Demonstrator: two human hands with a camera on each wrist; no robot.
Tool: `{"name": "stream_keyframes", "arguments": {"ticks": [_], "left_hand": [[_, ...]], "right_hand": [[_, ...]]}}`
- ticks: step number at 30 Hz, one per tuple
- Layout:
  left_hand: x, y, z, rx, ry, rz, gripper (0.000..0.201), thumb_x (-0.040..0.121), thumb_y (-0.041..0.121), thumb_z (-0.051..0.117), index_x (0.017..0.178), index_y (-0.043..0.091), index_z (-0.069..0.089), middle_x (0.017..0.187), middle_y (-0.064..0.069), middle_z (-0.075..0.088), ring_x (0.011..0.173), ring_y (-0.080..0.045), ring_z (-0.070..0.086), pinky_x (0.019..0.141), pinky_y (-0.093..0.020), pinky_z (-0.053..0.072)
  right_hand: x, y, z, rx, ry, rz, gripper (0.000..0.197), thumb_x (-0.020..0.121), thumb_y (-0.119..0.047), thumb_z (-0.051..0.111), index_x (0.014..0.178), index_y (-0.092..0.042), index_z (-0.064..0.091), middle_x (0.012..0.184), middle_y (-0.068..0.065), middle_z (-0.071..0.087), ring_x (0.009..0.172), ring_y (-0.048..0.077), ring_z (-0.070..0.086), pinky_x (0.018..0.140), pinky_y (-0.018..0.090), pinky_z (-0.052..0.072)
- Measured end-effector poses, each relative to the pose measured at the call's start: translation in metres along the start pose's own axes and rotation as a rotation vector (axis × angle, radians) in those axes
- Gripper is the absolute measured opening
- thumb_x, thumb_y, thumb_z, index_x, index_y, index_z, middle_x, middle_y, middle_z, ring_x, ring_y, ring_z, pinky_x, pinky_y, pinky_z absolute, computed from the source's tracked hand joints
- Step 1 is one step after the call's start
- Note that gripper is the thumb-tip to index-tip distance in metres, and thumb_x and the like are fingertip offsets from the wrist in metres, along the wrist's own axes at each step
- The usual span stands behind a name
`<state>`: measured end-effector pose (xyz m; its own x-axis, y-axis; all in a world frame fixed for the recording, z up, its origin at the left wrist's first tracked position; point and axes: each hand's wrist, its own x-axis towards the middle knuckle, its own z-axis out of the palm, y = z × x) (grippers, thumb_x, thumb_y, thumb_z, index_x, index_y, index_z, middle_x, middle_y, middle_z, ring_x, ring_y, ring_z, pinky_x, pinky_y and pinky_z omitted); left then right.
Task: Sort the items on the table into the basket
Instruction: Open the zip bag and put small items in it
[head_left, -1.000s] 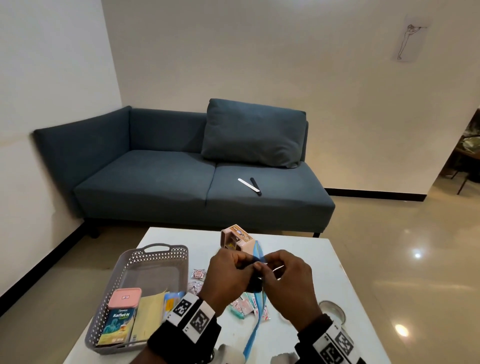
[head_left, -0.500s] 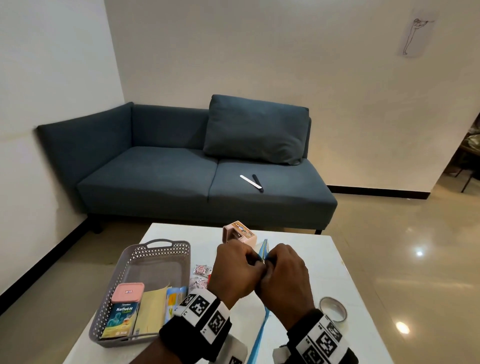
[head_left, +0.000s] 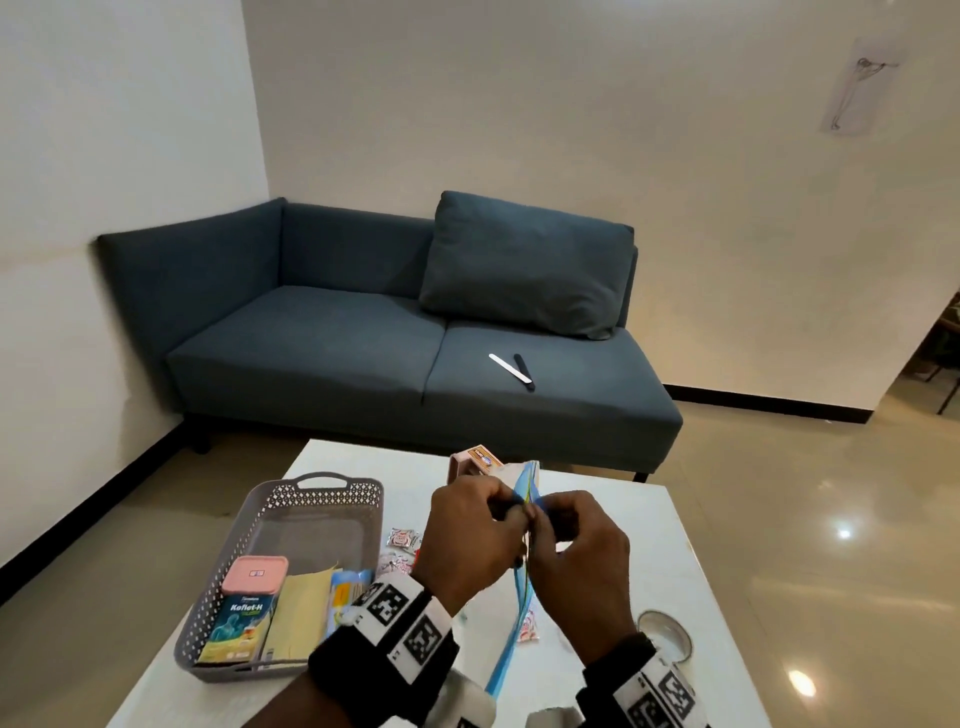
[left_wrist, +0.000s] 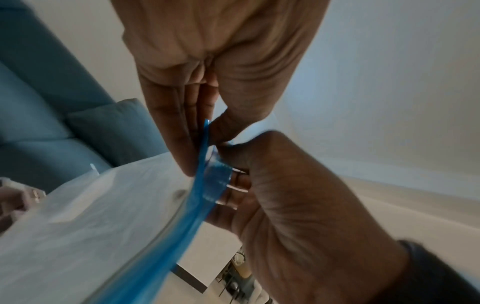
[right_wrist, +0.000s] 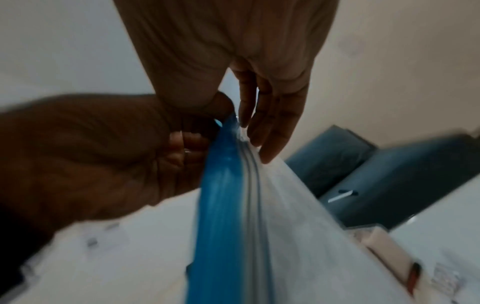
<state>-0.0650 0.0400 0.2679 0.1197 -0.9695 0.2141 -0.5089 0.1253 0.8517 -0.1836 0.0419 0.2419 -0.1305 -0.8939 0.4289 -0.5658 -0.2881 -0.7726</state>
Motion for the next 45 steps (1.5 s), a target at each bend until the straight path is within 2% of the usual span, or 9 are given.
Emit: {"name": "stream_keyframes", "arguments": {"ticks": [4, 7, 11, 17, 21, 28, 36, 40, 45], "left_hand": [[0.001, -0.002, -0.003, -0.137, -0.084, -0.090, 0.015, 0.084, 0.013, 0.073, 0.097, 0.006, 0.074, 0.083, -0.009, 0.075, 0.064, -0.017, 0.073, 0.062, -0.039, 0.062], [-0.003, -0.001, -0.004, 0.024, -0.046, -0.017, 0.013, 0.075, 0.016, 0.074, 0.086, 0.009, 0.077, 0.075, -0.004, 0.075, 0.061, -0.011, 0.071, 0.061, -0.029, 0.061], [-0.003, 0.007, -0.007, 0.366, 0.101, 0.026, 0.020, 0.071, 0.024, 0.066, 0.083, 0.011, 0.074, 0.089, -0.001, 0.075, 0.086, -0.015, 0.070, 0.065, -0.012, 0.044], [-0.008, 0.003, -0.010, 0.582, -0.039, -0.025, 0.042, 0.077, 0.022, 0.066, 0.119, 0.019, 0.058, 0.119, -0.001, 0.065, 0.107, -0.017, 0.063, 0.082, -0.023, 0.048], [-0.002, -0.004, -0.002, 0.457, -0.127, 0.195, 0.075, 0.078, 0.021, 0.074, 0.141, 0.031, 0.034, 0.143, 0.006, 0.043, 0.128, -0.014, 0.045, 0.104, -0.027, 0.044], [0.011, -0.001, -0.011, 0.350, 0.029, 0.182, 0.028, 0.082, 0.012, 0.074, 0.107, 0.018, 0.062, 0.112, 0.000, 0.068, 0.102, -0.017, 0.065, 0.087, -0.023, 0.055], [0.021, -0.015, -0.036, 0.722, -0.349, 0.308, 0.054, 0.079, 0.001, 0.070, 0.125, 0.026, 0.055, 0.136, 0.001, 0.052, 0.123, -0.017, 0.048, 0.096, -0.026, 0.044], [0.016, -0.014, -0.023, 0.904, -0.361, 0.532, 0.069, 0.080, 0.020, 0.074, 0.140, 0.030, 0.040, 0.144, 0.004, 0.044, 0.129, -0.019, 0.039, 0.104, -0.033, 0.037], [0.016, -0.014, -0.010, 0.622, -0.259, 0.357, 0.050, 0.085, 0.010, 0.071, 0.126, 0.026, 0.049, 0.126, -0.002, 0.063, 0.110, -0.016, 0.062, 0.093, -0.028, 0.053]], "right_hand": [[0.007, 0.002, -0.007, -0.019, -0.020, 0.033, 0.017, 0.082, -0.018, 0.074, 0.072, -0.024, 0.062, 0.064, -0.014, 0.061, 0.072, -0.001, 0.061, 0.055, 0.015, 0.049], [0.007, 0.001, 0.000, -0.093, -0.043, -0.003, 0.019, 0.076, -0.009, 0.072, 0.065, -0.016, 0.058, 0.060, -0.008, 0.057, 0.059, 0.014, 0.057, 0.052, 0.029, 0.051], [0.005, 0.001, 0.000, -0.249, -0.041, -0.116, 0.024, 0.070, -0.006, 0.067, 0.063, -0.013, 0.045, 0.065, -0.002, 0.046, 0.054, 0.013, 0.043, 0.045, 0.023, 0.034], [0.014, 0.005, -0.009, -0.340, -0.035, -0.113, 0.029, 0.074, -0.002, 0.068, 0.065, -0.017, 0.044, 0.065, -0.002, 0.046, 0.053, 0.013, 0.042, 0.046, 0.020, 0.034], [0.012, -0.002, -0.009, -0.245, -0.157, -0.216, 0.031, 0.075, 0.000, 0.073, 0.073, -0.019, 0.049, 0.070, -0.012, 0.051, 0.060, 0.008, 0.051, 0.055, 0.019, 0.048], [0.010, -0.004, -0.007, -0.457, -0.355, -0.001, 0.034, 0.075, -0.049, 0.071, 0.095, -0.032, 0.049, 0.088, -0.014, 0.061, 0.076, 0.012, 0.058, 0.070, 0.022, 0.052], [0.031, -0.002, -0.038, -0.748, -0.353, 0.092, 0.019, 0.073, -0.033, 0.070, 0.084, -0.022, 0.059, 0.081, -0.004, 0.061, 0.070, 0.014, 0.058, 0.067, 0.028, 0.055], [0.029, -0.007, -0.031, -0.650, -0.378, 0.004, 0.013, 0.080, -0.025, 0.069, 0.087, -0.022, 0.058, 0.088, -0.005, 0.065, 0.073, 0.015, 0.057, 0.073, 0.028, 0.056], [0.027, -0.014, -0.026, -0.537, -0.382, -0.037, 0.025, 0.083, -0.044, 0.070, 0.097, -0.027, 0.057, 0.093, -0.009, 0.065, 0.074, 0.009, 0.054, 0.067, 0.016, 0.047]]}}
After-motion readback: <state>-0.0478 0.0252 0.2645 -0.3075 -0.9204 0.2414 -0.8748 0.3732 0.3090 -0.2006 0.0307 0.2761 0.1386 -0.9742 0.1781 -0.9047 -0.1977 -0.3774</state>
